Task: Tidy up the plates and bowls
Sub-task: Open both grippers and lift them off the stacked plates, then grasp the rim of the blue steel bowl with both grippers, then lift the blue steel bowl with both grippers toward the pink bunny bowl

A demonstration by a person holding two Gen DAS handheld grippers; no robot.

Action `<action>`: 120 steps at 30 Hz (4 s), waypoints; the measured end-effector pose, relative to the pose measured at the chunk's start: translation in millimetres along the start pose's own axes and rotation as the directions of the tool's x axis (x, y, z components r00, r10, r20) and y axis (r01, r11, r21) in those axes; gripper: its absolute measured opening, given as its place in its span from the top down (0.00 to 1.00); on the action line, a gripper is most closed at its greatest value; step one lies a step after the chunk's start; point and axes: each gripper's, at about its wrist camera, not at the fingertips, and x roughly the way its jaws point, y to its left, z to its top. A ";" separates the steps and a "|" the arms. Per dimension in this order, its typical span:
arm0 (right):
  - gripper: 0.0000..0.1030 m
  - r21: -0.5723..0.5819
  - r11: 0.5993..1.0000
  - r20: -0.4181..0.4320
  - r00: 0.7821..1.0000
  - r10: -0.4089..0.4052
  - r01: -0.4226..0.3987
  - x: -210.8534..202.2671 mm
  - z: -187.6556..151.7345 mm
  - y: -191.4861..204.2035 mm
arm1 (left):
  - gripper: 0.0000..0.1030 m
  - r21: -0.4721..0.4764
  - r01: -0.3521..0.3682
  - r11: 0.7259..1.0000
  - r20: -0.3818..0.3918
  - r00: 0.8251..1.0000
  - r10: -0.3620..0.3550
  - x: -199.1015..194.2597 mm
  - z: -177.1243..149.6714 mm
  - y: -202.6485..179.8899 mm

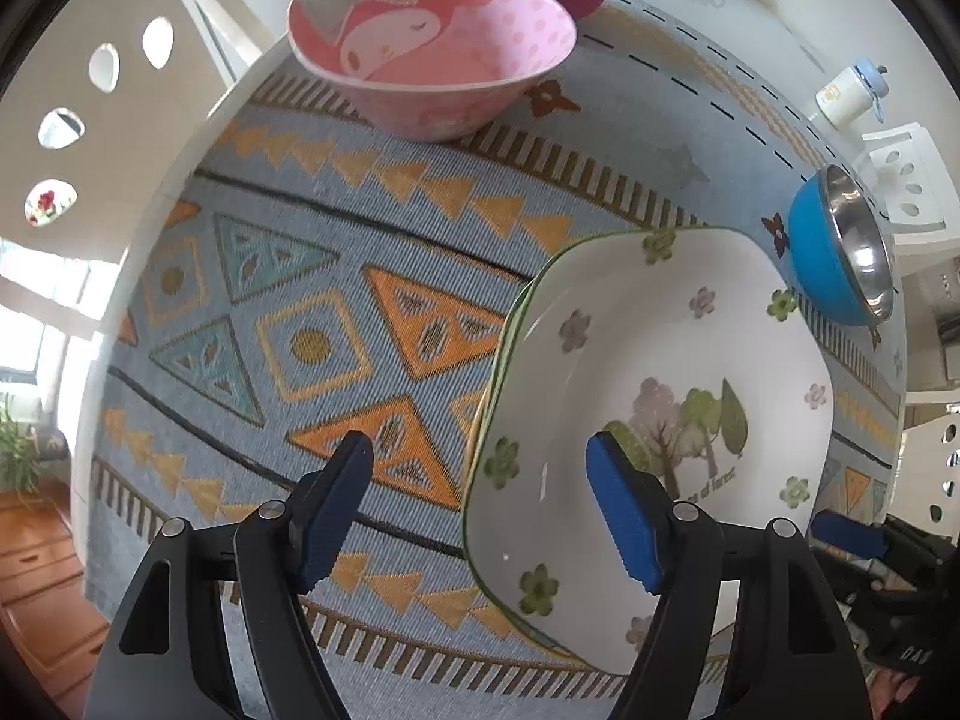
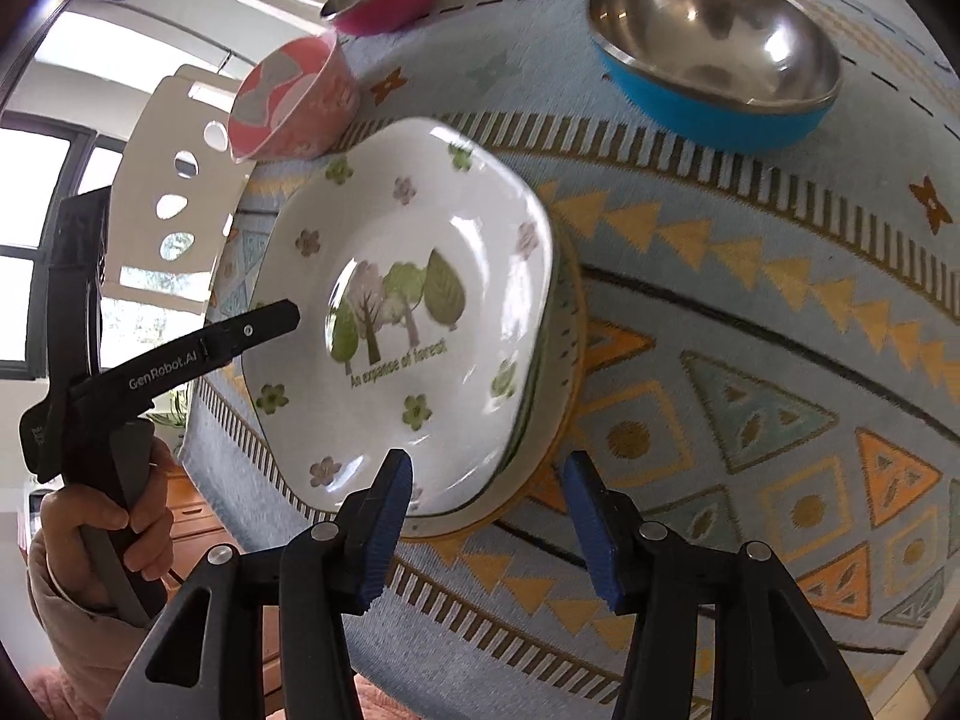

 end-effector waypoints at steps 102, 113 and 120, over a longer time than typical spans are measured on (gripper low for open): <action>0.73 0.133 0.991 0.260 0.966 -0.015 -0.020 -21.0 184.6 22.8 | 0.82 0.134 0.187 0.973 0.097 0.975 -0.201 -2.8 151.7 -62.2; 0.73 0.069 0.997 0.263 0.965 -0.006 -0.013 -12.7 197.6 69.6 | 0.81 0.097 0.174 0.980 0.136 0.973 -0.186 -18.6 156.9 -20.7; 0.73 0.041 0.999 0.263 0.965 0.007 -0.018 -6.9 202.7 96.6 | 0.80 0.078 0.170 0.982 0.154 0.971 -0.180 -27.1 161.0 5.6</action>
